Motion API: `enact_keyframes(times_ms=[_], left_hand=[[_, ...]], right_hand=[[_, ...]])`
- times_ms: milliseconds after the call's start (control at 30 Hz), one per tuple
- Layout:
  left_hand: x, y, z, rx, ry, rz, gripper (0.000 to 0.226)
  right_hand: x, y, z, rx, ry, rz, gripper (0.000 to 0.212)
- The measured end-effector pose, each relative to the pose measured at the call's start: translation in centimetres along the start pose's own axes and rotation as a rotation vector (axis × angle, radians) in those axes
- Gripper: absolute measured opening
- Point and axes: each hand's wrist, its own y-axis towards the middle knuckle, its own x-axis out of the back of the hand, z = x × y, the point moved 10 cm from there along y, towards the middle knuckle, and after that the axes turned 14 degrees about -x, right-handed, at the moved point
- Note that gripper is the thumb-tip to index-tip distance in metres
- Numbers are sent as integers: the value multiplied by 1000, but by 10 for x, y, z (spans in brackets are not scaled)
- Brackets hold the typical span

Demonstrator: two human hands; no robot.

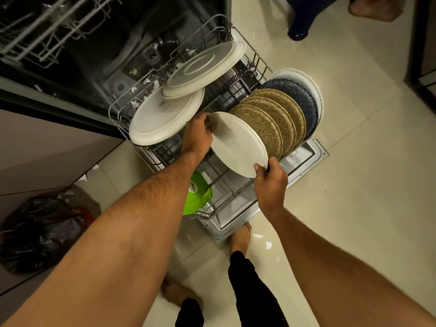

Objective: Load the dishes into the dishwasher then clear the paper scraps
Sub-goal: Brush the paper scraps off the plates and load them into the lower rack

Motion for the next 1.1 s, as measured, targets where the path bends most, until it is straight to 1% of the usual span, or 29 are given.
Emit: enact_keyframes(times_ms=[167, 367, 567, 700, 767, 867, 1100], left_hand=[[-15, 10, 8, 41, -21, 32, 33], [-20, 21, 3, 56, -68, 14, 35], [-28, 21, 11, 91, -45, 38, 31], [-36, 17, 28, 159, 55, 95, 34], [-41, 14, 33, 171, 70, 119, 39], [-43, 8, 32, 159, 93, 139, 40], [-34, -5, 33, 125, 62, 104, 45]], right_hand=[[0, 11, -1, -11, -1, -6, 10], [6, 16, 4, 44, -16, -19, 11], [-11, 25, -4, -3, -113, 56, 9], [-34, 30, 0, 23, -344, 126, 18], [-37, 30, 3, 29, -409, 134, 22], [-34, 29, 8, 37, -397, 105, 25], [-27, 19, 11, 49, -395, 73, 38]])
